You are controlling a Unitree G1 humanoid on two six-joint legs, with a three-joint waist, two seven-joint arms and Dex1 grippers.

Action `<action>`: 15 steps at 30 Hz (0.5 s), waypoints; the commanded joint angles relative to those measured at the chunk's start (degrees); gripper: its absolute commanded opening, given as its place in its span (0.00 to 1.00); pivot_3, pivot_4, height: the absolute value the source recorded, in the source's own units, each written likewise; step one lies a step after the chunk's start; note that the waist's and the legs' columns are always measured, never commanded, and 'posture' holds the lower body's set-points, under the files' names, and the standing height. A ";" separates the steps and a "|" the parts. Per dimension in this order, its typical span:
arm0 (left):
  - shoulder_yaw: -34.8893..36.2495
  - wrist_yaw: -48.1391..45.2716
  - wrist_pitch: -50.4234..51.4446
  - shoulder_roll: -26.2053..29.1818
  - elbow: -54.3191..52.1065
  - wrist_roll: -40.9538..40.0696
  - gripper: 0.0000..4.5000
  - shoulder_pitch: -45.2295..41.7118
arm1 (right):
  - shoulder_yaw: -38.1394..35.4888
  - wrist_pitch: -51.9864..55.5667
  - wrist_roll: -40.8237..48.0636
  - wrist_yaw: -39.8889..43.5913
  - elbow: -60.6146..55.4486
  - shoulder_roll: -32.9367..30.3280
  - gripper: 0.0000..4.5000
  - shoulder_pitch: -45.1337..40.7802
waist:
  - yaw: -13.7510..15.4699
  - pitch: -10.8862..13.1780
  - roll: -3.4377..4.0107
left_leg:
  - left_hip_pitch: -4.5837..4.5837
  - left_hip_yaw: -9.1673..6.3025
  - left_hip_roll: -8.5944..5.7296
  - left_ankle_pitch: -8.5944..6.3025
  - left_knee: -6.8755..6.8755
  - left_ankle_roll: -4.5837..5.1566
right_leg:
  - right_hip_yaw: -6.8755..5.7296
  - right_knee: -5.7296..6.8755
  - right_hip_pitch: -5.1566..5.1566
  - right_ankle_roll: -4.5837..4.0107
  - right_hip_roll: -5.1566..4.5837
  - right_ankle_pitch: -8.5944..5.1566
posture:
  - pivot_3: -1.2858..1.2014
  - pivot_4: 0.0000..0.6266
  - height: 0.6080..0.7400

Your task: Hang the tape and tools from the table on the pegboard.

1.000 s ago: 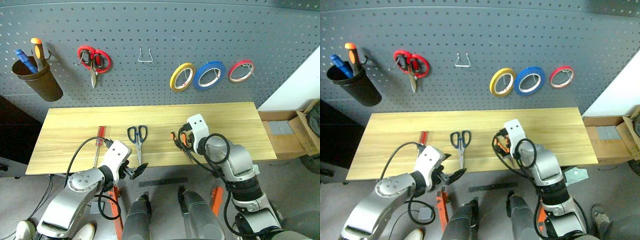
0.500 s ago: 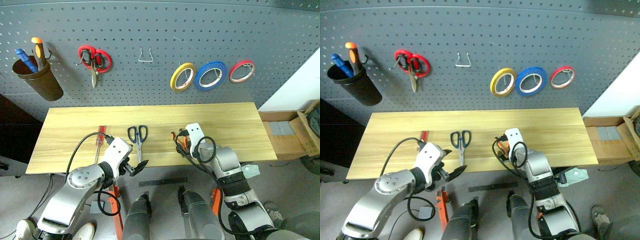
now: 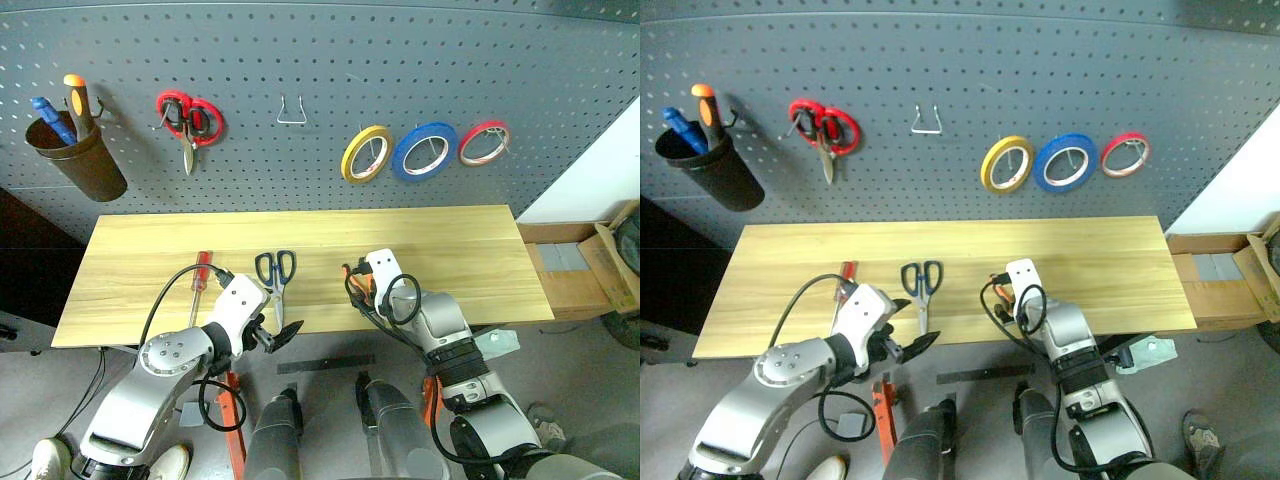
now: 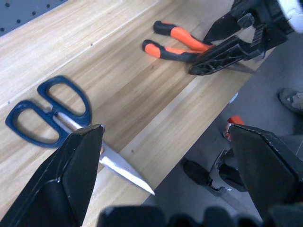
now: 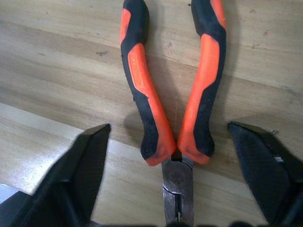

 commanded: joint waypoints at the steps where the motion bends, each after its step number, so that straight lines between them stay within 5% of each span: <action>1: 0.43 -0.32 -0.83 -0.25 -0.91 -0.10 1.00 -0.10 | -0.33 -0.42 0.31 0.22 -0.31 0.70 0.63 0.01 | 0.00 0.00 0.00 | 0.00 -0.01 0.00 0.00 0.00 0.00 | -0.01 0.00 0.00 0.00 0.01 0.00 | 0.50 0.50 1.00; 4: 0.64 -0.28 -0.73 -0.33 -1.02 -0.11 1.00 0.05 | -0.58 -1.09 0.12 -0.08 0.13 0.62 0.40 -0.17 | -0.01 0.00 0.00 | 0.00 0.00 0.02 0.00 -0.02 0.00 | 0.00 -0.01 -0.01 -0.01 0.01 0.00 | 0.50 0.51 1.00; 15: 0.90 -0.21 0.11 -1.35 -1.68 -0.91 1.00 -0.99 | -0.41 -2.03 0.32 1.06 -0.78 -0.34 0.38 -0.59 | -0.07 0.01 0.02 | 0.00 -0.03 0.04 0.00 0.00 0.00 | 0.00 -0.01 -0.02 -0.01 0.01 -0.01 | 0.49 0.52 1.00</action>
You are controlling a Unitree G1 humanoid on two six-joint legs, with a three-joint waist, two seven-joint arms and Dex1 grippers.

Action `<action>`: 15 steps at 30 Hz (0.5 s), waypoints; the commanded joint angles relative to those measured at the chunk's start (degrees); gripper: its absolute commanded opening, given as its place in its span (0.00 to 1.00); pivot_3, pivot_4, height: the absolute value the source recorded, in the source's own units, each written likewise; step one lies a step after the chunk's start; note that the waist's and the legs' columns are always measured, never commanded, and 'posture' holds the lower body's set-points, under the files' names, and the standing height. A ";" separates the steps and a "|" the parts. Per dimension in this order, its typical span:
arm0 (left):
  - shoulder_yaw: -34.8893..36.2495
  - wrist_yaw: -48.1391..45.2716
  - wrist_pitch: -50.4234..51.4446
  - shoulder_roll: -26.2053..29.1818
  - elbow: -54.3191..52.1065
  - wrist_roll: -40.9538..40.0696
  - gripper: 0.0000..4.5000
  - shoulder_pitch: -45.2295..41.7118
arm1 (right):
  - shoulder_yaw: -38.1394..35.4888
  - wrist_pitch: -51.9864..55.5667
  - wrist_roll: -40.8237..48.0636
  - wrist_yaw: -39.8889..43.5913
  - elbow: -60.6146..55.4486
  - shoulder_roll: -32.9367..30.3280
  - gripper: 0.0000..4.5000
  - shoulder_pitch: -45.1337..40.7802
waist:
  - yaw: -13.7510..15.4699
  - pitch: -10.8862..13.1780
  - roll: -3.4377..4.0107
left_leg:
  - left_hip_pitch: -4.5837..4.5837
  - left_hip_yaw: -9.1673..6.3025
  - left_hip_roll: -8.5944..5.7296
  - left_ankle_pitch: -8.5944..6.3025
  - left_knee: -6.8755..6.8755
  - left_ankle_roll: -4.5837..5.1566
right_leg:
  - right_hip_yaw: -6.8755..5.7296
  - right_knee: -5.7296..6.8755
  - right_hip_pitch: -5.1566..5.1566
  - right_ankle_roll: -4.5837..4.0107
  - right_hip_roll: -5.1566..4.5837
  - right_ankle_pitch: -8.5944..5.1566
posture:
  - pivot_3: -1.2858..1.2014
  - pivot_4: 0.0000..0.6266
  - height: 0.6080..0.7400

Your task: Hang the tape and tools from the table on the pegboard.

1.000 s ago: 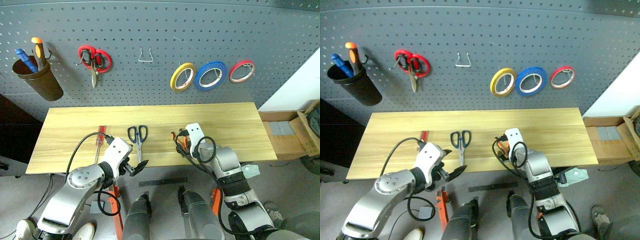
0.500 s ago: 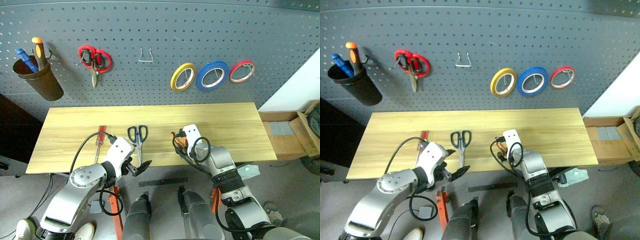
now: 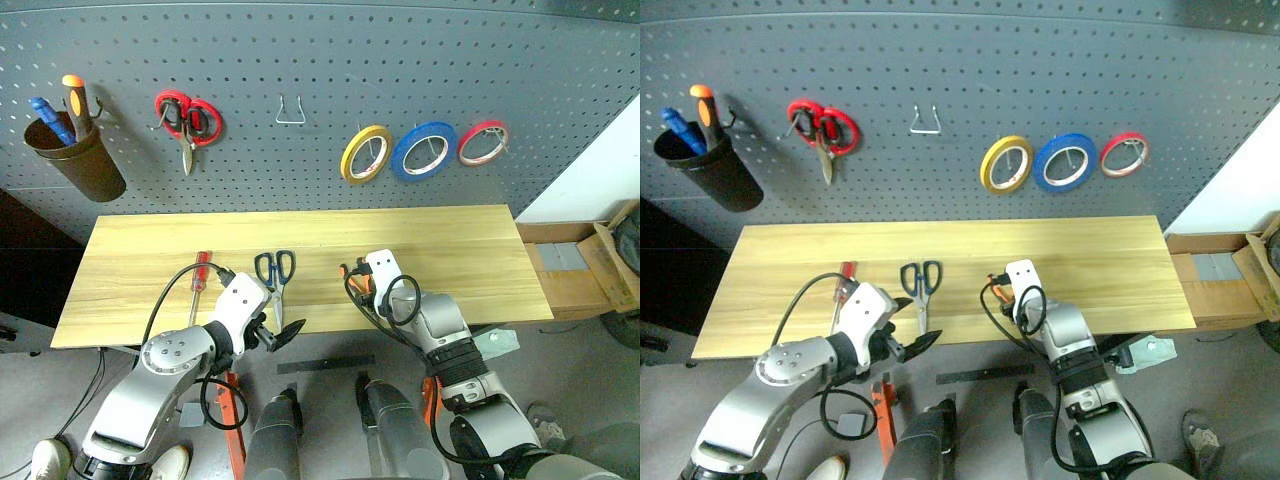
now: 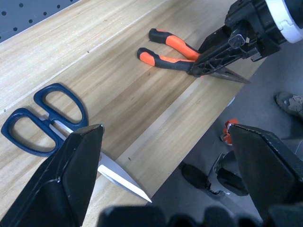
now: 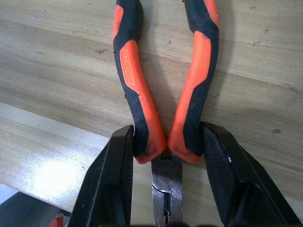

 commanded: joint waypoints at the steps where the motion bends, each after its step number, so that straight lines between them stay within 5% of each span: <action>1: 1.11 0.02 0.29 -0.63 -1.93 -1.17 1.00 -0.62 | -0.39 -0.69 0.53 1.34 -2.41 -0.49 0.38 -0.59 | 0.00 0.01 0.01 | 0.00 -0.01 0.00 0.00 0.00 0.00 | 0.00 0.00 0.00 0.00 0.00 0.00 | 0.49 0.52 1.00; 7: 8.28 3.99 5.95 -3.68 -10.23 -6.69 1.00 0.32 | -2.96 4.17 5.81 5.42 -24.02 -3.28 0.38 2.96 | 0.18 0.06 0.06 | -0.53 0.00 0.01 0.01 0.00 0.00 | -0.01 0.01 -0.48 0.09 -0.01 0.05 | 0.50 0.50 1.00; 15: 16.95 12.78 14.55 -8.44 -19.05 -13.71 1.00 -3.19 | -6.49 2.25 14.89 5.35 -45.37 2.97 0.38 5.45 | 0.34 0.05 0.06 | -0.69 -0.28 -0.01 -0.02 0.09 -0.03 | -0.23 0.01 -0.51 0.44 0.06 0.16 | 0.50 0.49 1.00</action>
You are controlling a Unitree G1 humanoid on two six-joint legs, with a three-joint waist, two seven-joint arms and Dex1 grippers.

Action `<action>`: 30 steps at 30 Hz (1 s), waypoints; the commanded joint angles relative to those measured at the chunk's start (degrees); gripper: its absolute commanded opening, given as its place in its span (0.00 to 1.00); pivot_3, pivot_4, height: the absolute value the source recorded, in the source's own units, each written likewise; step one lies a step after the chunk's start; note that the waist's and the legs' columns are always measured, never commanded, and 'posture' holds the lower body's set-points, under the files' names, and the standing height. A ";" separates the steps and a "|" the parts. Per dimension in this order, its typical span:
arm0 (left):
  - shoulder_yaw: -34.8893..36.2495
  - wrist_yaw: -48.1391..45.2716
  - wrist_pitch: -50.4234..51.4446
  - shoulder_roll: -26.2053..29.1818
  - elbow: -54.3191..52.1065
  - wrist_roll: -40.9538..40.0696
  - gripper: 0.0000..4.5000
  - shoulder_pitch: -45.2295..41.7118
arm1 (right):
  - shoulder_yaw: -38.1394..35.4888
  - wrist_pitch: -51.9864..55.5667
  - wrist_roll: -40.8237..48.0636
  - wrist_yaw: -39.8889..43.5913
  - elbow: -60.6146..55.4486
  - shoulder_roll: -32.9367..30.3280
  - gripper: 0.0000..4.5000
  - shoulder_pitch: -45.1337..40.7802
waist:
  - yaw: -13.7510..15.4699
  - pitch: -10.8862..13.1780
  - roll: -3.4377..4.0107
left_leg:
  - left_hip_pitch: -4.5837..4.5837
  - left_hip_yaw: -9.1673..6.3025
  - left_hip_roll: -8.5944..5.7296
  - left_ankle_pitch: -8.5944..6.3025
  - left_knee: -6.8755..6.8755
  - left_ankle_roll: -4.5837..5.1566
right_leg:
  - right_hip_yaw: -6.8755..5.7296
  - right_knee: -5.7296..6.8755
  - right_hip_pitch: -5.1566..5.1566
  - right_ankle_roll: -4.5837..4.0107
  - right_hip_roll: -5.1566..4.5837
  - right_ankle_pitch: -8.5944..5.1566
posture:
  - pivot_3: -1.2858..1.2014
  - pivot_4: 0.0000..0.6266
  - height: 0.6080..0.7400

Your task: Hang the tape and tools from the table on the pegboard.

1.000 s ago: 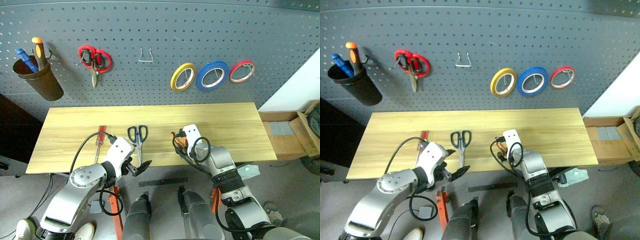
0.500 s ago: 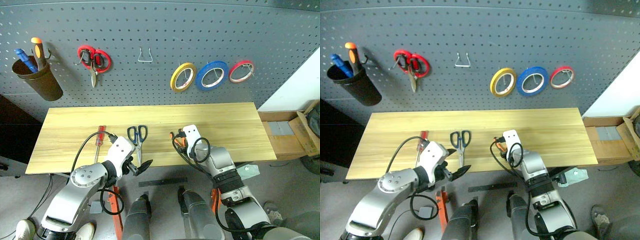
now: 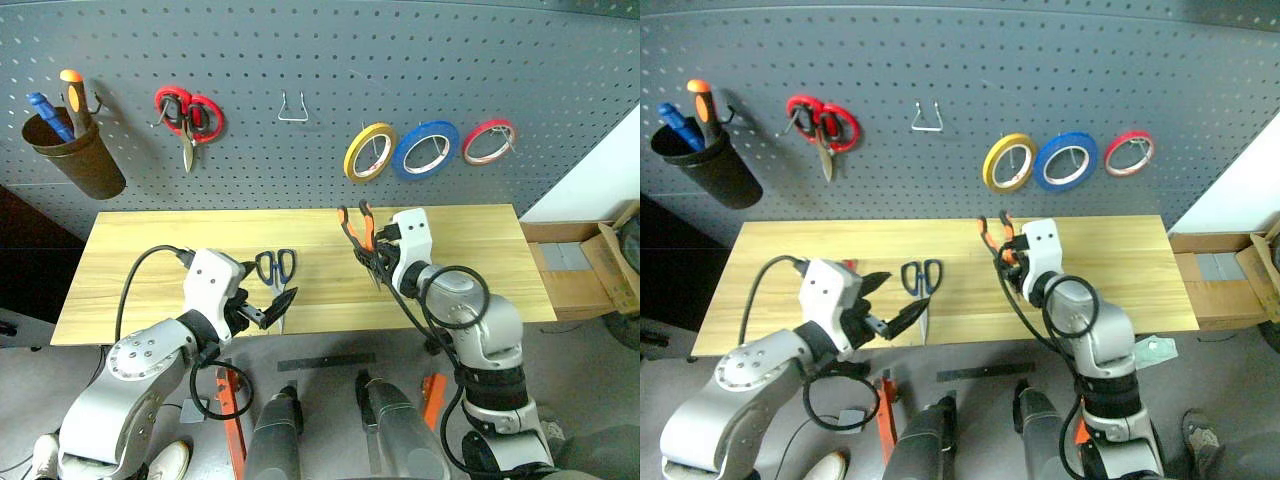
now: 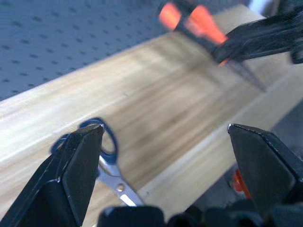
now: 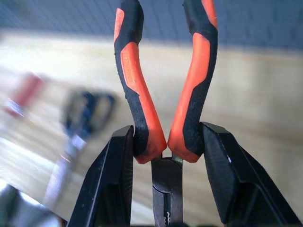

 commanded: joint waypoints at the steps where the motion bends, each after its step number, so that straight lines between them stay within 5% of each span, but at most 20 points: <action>1: 2.47 4.26 2.29 -1.70 -4.10 -2.53 1.00 -4.22 | 0.71 -4.16 3.43 0.43 -5.89 2.92 0.38 -2.31 | -0.02 0.00 0.00 | 0.01 -0.03 0.00 0.00 0.03 0.00 | 0.00 0.01 0.02 -0.01 0.02 -0.01 | 0.50 0.51 1.00; 14: 1.89 11.46 0.66 -4.29 2.47 -0.76 1.00 -18.47 | 1.85 -45.31 -3.63 -0.44 23.70 7.74 0.38 -27.14 | 0.54 0.07 0.00 | -0.11 -0.06 -0.09 0.04 0.00 0.04 | 0.04 -0.02 0.00 -0.01 0.05 0.01 | 0.52 0.52 1.00; 30: -0.02 12.02 -9.95 -3.85 16.05 6.37 1.00 -26.03 | -2.66 -76.91 -6.10 -4.78 59.76 8.75 0.38 -47.82 | 2.35 0.10 0.03 | -0.21 -0.08 -0.08 0.03 0.01 0.02 | 0.00 -0.03 -0.04 -0.02 0.01 0.03 | 0.53 0.53 1.00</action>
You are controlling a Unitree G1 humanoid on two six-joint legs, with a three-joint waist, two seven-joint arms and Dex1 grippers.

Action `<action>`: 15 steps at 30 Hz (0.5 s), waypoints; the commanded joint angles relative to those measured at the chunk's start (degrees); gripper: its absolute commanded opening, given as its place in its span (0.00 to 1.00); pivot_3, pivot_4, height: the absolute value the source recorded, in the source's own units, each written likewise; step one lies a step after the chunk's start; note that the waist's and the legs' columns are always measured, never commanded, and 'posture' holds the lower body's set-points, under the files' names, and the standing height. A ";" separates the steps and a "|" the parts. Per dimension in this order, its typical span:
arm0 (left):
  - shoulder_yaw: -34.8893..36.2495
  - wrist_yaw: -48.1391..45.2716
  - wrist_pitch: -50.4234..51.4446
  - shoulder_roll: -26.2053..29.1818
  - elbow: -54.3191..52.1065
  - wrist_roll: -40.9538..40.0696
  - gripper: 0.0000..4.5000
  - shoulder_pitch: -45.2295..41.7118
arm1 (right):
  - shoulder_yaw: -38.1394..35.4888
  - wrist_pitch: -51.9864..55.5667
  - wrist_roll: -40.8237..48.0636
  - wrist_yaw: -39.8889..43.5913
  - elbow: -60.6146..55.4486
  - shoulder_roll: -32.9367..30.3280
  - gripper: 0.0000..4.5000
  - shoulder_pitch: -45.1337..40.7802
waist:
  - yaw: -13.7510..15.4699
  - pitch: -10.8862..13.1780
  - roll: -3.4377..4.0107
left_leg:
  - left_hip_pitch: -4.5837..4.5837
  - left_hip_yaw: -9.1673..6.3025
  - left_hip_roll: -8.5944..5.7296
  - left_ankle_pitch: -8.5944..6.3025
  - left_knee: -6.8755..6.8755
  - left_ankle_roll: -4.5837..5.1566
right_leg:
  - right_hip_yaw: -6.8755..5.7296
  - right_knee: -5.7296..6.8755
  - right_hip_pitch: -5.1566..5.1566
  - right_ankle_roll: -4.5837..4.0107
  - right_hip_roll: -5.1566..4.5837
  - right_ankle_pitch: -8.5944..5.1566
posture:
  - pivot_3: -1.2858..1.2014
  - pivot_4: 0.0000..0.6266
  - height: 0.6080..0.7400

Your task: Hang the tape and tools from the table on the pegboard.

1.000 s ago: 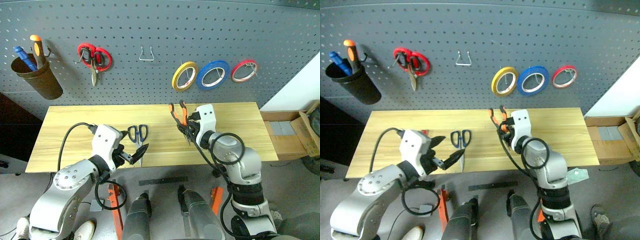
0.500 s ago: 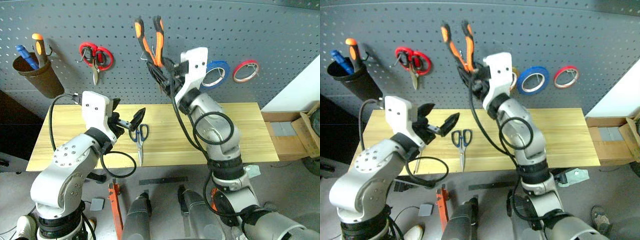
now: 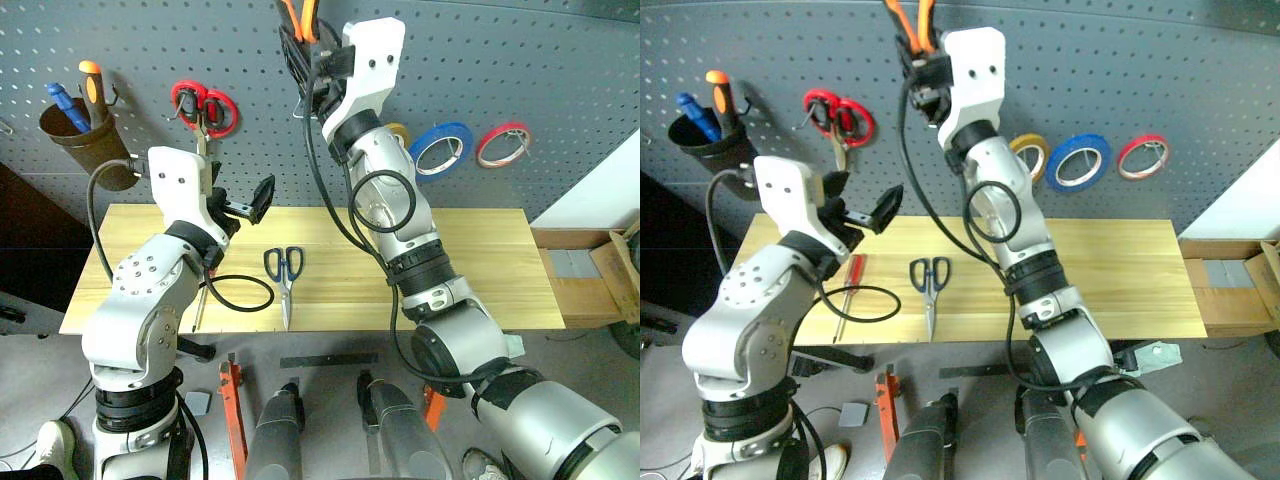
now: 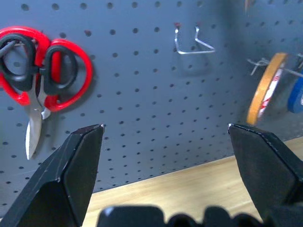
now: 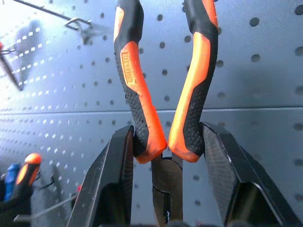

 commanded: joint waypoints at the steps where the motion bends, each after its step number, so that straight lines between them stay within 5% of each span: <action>1: 0.10 -0.77 -3.73 0.87 1.23 1.55 1.00 -2.07 | -1.11 -6.74 -0.47 -0.47 3.88 1.53 0.38 -4.91 | 0.17 0.02 0.02 | 0.00 -0.01 0.01 0.00 0.00 0.00 | -0.01 0.00 0.00 0.00 0.00 0.00 | 0.53 0.53 1.00; 15: -1.72 -3.07 -5.83 0.61 4.14 2.63 1.00 -3.44 | -2.61 -21.02 -5.45 -3.46 31.35 -0.57 0.38 -12.54 | 0.63 0.49 0.07 | -0.03 -0.01 0.03 0.00 0.00 0.00 | -0.02 0.01 0.01 -0.02 -0.07 0.01 | 0.53 0.54 1.00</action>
